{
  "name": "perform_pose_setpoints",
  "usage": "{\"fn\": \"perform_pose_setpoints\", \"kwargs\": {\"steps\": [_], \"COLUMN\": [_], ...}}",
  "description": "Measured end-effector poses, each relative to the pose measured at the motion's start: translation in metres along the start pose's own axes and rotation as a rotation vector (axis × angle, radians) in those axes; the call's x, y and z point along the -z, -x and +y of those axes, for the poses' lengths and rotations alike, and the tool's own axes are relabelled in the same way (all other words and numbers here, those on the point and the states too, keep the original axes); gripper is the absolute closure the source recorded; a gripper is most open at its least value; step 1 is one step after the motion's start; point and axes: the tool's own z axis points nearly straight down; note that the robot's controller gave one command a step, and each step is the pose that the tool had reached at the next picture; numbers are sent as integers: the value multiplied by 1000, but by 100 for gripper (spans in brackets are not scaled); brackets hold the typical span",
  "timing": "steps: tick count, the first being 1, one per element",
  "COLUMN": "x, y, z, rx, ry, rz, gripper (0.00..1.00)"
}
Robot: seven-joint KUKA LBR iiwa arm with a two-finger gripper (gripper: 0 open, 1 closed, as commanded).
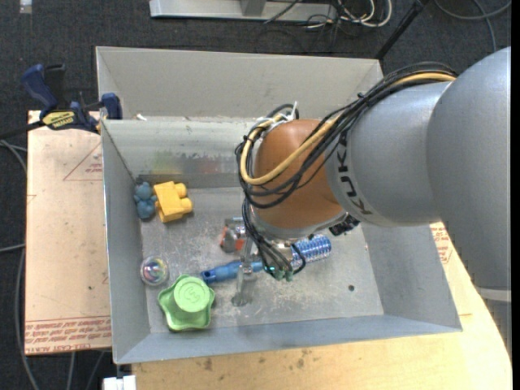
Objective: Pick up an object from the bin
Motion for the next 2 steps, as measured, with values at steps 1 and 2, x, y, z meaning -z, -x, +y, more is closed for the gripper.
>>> {"fn": "perform_pose_setpoints", "kwargs": {"steps": [1,2], "x": [-61,-57], "y": [19,19], "z": [-6,-6], "rx": [59,58], "ry": [-1,1], "rz": [-4,-8], "gripper": [0,100]}}
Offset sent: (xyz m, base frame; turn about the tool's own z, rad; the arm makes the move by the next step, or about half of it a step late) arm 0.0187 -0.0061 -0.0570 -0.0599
